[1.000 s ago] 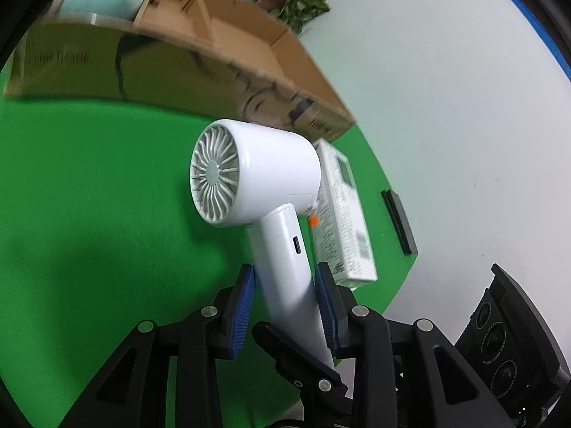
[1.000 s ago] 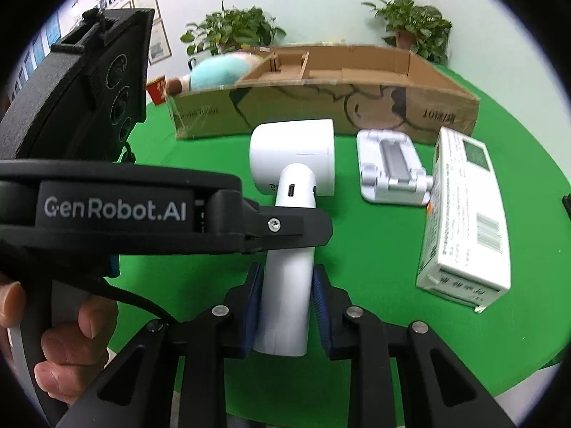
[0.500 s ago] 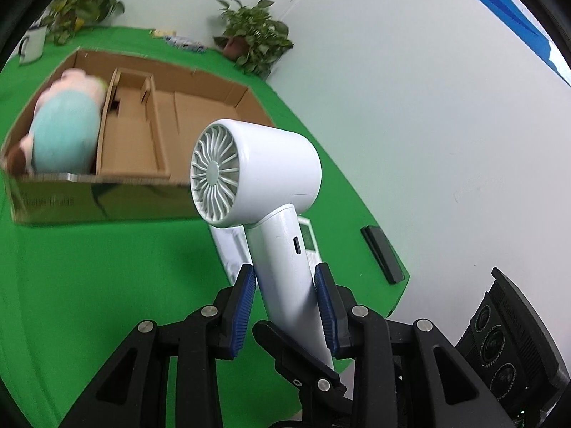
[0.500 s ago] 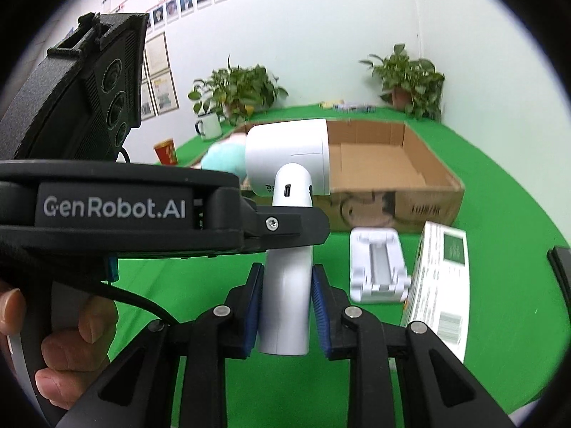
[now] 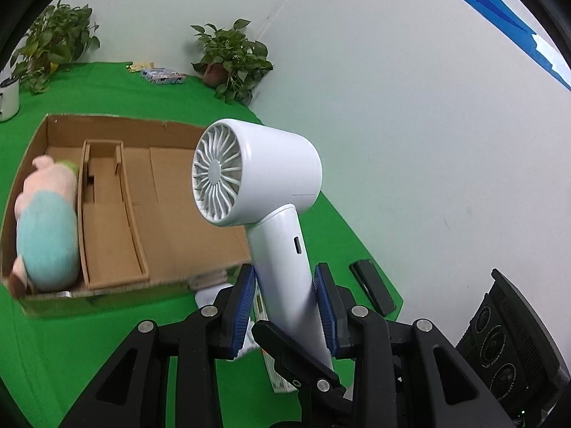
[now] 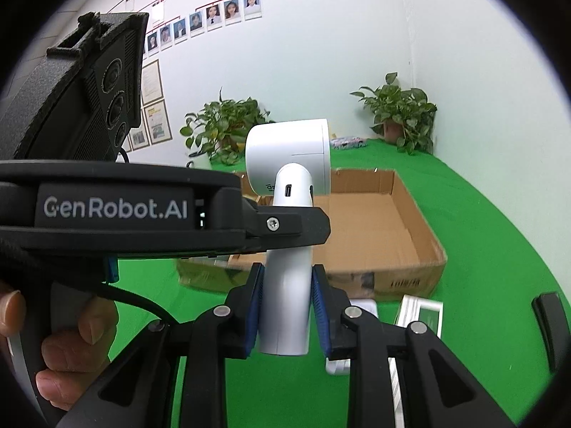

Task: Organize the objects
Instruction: 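Lift the hair dryer with both grippers and carry it over the box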

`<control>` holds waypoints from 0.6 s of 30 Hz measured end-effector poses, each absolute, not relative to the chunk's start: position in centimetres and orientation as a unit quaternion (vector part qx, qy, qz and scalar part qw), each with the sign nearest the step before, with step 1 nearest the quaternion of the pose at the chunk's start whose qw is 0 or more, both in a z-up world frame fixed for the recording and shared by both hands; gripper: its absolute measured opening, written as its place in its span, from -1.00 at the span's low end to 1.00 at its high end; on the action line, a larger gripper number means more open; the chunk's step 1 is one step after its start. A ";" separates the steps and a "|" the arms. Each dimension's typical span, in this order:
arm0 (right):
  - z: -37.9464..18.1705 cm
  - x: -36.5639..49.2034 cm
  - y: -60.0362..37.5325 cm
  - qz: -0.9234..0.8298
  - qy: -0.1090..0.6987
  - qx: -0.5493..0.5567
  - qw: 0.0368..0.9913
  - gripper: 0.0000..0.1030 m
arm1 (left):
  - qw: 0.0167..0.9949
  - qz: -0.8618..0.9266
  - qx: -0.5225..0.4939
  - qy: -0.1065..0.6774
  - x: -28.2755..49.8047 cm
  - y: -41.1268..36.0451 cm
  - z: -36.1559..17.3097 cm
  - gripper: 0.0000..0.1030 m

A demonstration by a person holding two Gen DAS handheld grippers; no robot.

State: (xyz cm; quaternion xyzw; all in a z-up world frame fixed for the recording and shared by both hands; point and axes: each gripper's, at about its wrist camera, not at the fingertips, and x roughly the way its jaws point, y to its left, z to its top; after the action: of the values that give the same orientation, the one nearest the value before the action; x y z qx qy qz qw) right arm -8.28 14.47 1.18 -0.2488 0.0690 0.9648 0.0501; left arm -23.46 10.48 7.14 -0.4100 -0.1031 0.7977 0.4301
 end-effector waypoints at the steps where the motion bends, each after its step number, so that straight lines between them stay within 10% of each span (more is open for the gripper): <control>1: 1.5 -8.8 14.7 0.965 0.071 -0.248 0.050 -0.51 | 0.431 0.797 -0.410 -0.102 -24.3 10.9 7.6 -0.39; 18: 1.8 -19.6 19.9 0.957 0.088 -0.272 0.043 -0.52 | 0.410 0.789 -0.446 -0.104 -39.1 14.9 5.4 -0.40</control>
State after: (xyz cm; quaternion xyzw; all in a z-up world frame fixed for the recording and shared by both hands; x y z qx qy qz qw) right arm -19.64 19.86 1.83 -0.2716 0.0880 0.9574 0.0425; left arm -39.08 14.93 5.38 -0.4459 -0.1037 0.7889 0.4100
